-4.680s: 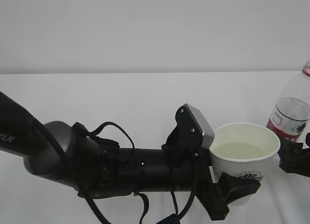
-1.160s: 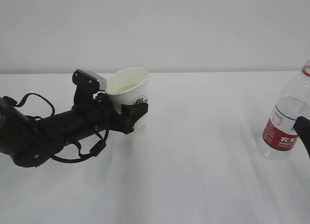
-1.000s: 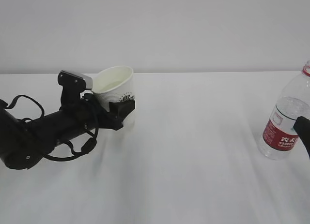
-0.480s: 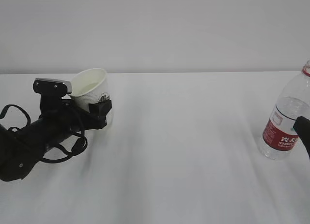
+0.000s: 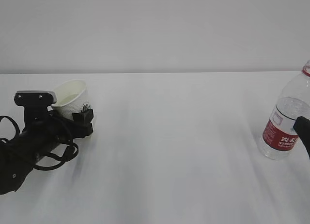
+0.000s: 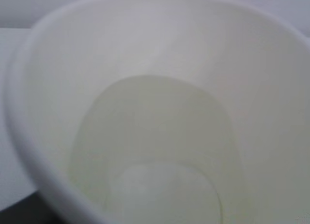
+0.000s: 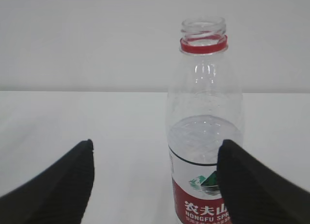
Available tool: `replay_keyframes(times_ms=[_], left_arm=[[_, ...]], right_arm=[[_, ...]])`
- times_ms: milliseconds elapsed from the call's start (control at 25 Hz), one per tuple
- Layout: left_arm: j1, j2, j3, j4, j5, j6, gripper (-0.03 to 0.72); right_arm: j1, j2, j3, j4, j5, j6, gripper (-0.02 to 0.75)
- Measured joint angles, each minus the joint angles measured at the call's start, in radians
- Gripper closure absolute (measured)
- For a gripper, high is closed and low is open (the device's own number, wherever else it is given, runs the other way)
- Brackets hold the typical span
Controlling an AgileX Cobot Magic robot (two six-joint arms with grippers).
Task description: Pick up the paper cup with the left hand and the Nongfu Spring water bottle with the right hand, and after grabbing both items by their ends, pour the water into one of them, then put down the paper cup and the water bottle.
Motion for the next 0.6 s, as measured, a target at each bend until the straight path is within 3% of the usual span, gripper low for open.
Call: replay_keyframes(times_ms=[600], left_arm=[[0.000, 0.000, 0.051, -0.002, -0.046, 0.002, 0.194]], right_arm=[[0.000, 0.000, 0.000, 0.000, 0.000, 0.000, 0.143]])
